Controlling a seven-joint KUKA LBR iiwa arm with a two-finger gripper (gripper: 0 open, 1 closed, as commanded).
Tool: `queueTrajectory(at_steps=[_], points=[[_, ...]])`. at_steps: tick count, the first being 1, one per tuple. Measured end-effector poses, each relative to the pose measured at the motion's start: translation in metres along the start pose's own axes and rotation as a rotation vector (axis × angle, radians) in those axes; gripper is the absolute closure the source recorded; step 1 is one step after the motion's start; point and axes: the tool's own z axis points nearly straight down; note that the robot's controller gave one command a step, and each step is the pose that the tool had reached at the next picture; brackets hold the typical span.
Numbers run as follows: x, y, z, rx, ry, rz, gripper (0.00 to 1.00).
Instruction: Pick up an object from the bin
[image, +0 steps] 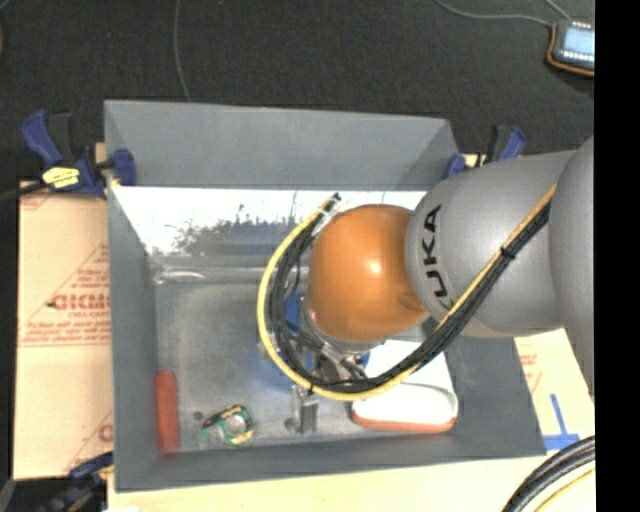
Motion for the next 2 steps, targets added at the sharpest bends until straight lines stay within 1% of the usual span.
queueTrajectory(at_steps=[1,2], points=[[-0.033,0.053,-0.097,-0.002,-0.012,-0.031,0.0],[-0.041,-0.077,-0.06,0.001,0.007,0.026,0.0]])
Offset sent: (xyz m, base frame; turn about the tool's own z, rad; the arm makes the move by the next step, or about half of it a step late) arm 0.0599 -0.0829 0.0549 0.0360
